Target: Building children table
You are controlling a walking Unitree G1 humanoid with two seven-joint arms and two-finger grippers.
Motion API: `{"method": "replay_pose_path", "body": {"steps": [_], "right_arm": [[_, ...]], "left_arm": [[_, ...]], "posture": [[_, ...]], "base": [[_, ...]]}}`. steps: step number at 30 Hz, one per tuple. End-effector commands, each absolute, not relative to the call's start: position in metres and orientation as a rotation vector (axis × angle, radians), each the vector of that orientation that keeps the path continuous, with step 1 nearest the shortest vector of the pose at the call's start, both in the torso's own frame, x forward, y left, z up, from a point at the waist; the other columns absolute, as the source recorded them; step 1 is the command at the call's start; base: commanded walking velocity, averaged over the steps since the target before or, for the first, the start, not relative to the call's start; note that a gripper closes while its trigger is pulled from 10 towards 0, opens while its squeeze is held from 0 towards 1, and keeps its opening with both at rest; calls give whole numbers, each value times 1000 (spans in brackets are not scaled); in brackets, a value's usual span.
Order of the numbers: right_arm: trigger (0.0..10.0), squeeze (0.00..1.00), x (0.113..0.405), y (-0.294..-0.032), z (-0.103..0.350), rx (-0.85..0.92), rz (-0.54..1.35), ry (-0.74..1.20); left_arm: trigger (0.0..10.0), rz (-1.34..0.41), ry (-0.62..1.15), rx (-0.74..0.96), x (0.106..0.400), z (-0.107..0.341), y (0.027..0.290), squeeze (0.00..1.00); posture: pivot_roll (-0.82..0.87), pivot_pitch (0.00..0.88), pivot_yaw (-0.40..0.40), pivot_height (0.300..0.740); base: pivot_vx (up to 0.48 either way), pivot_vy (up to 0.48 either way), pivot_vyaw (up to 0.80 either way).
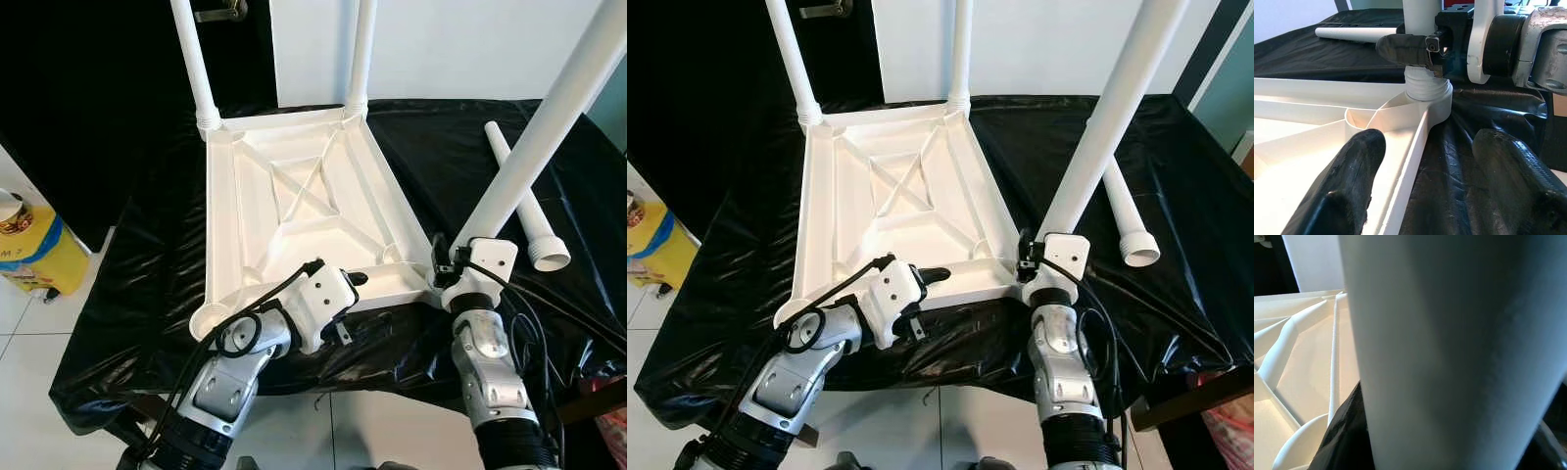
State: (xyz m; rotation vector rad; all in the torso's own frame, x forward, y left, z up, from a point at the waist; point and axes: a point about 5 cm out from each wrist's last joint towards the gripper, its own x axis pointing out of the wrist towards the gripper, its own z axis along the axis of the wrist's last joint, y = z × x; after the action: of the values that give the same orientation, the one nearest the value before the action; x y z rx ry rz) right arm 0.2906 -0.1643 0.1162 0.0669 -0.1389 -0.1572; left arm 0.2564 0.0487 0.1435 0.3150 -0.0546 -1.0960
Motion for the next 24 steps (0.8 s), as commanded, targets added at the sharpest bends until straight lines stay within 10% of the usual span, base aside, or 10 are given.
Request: {"method": "replay_pose_path", "body": {"steps": [1, 9, 10, 24], "right_arm": [[10000, 0, 283, -157, 89, 98, -160, 1], [10000, 0, 281, -164, 91, 70, -175, -2], [10000, 1000, 281, -164, 92, 72, -168, -4], [10000, 1000, 271, -170, 100, 45, -59, -60]], "left_arm": [[10000, -1074, -54, 294, 256, 143, 48, 0], [10000, -1068, -55, 295, 257, 144, 48, 0], [10000, -1066, -54, 295, 257, 144, 49, 0], [10000, -1053, -50, 299, 259, 143, 52, 0]], "posture": [[-20, 54, -8, 740], [-18, 49, -12, 740], [-16, 49, -15, 740], [-18, 46, -22, 740]], "base": [[0, 0, 0], [0, 0, 0], [0, 0, 0], [0, 0, 0]]}}
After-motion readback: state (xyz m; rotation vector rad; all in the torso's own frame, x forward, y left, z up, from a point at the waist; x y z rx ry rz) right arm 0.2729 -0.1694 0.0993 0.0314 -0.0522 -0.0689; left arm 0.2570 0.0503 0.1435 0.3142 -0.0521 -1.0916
